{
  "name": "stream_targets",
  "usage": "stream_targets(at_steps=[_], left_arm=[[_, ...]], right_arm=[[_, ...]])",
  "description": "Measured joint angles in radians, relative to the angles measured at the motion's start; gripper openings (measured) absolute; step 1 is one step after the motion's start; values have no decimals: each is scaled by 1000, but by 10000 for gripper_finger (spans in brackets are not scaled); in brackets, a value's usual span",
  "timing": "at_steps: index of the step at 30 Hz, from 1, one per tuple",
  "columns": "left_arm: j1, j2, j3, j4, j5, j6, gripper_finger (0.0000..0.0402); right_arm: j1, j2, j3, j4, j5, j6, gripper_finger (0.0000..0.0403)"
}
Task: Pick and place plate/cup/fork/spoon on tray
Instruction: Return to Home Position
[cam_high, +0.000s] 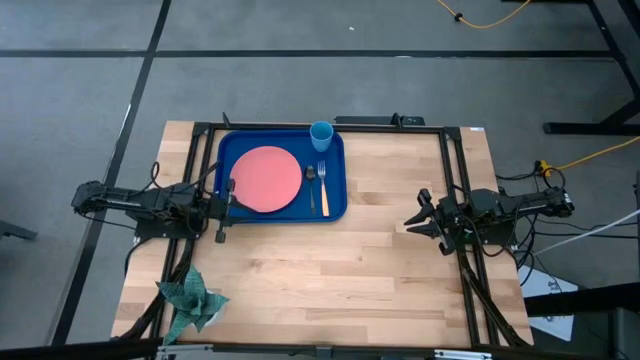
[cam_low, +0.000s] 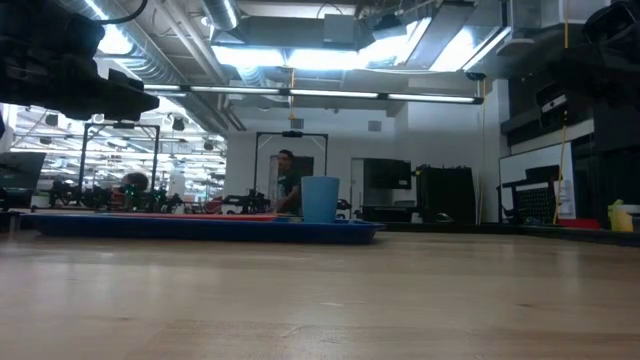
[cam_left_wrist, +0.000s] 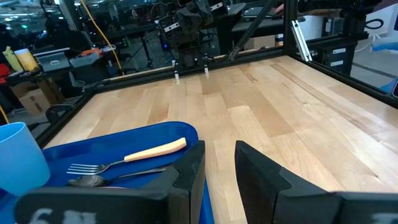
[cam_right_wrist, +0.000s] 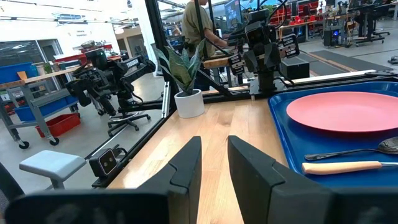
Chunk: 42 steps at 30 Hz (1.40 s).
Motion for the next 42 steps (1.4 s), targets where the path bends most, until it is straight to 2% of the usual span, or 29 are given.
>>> stream_targets(at_steps=[11, 20, 42], left_arm=[[0, 0, 0, 0, 0, 0, 80], [0, 0, 0, 0, 0, 0, 80], [0, 0, 0, 0, 0, 0, 80]], right_arm=[[0, 0, 0, 1, 0, 0, 84], [-33, -5, 1, 78, 0, 0, 84], [-61, -4, 0, 45, 0, 0, 84]])
